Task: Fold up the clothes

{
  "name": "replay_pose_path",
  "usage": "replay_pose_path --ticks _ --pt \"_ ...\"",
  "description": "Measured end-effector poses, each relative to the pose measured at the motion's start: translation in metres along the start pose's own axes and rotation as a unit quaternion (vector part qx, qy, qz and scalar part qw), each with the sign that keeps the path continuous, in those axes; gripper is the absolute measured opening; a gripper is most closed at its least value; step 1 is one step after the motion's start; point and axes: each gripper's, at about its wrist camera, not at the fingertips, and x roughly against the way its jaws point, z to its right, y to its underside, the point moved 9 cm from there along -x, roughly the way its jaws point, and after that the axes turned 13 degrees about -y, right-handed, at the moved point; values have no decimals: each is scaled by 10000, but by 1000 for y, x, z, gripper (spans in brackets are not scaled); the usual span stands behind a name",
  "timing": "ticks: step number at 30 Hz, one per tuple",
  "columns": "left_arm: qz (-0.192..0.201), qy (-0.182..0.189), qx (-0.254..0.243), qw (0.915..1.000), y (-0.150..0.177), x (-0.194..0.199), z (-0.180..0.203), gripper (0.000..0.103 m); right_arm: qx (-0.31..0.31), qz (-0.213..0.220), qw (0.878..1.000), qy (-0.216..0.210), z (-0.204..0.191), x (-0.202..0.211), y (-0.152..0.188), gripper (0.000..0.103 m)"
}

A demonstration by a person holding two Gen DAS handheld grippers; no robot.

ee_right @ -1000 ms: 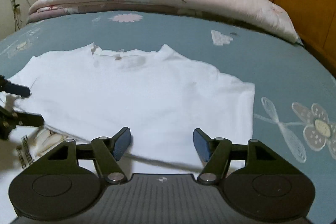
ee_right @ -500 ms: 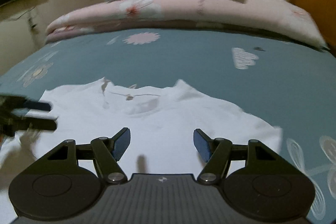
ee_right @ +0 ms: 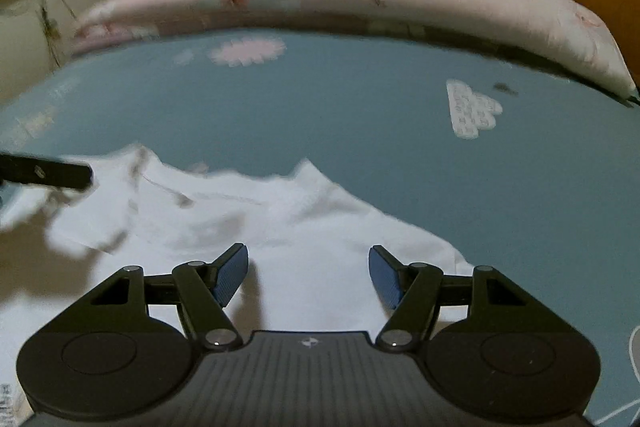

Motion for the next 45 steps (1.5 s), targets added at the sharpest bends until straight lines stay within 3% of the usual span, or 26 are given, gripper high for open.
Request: replay_pose_path --ticks 5,11,15,19,23,27,30,32,35,39,45 --pt "221 -255 448 9984 -24 -6 -14 94 -259 164 9995 68 8 16 2 75" --pt "407 -187 362 9983 -19 56 -12 95 -671 522 9963 123 21 85 4 75" --pt "242 -435 73 9987 -17 94 -6 95 -932 582 9933 361 27 141 10 75" --pt "39 -505 -157 9986 9 128 11 98 -1277 734 9891 -98 10 177 20 79" --pt "-48 -538 -260 9982 46 131 24 98 -1741 697 9795 -734 -17 158 49 80" --pt "-329 -725 -123 9967 80 117 18 98 -2174 427 9732 -617 -16 131 89 80" --pt "-634 -962 -40 9933 102 109 9 98 -2086 424 9762 -413 -16 141 104 80" --pt "-590 -1016 -93 9930 103 117 8 98 -2077 245 9777 -188 -19 154 108 80" --pt "-668 -967 -5 9931 96 143 15 98 -1662 151 9857 226 -29 186 103 81" --pt "-590 -1095 -417 9914 88 194 35 98 -1245 112 9905 571 -53 235 91 86" --pt "-285 -962 -981 9901 103 261 72 101 -742 293 9956 490 -107 276 89 103"
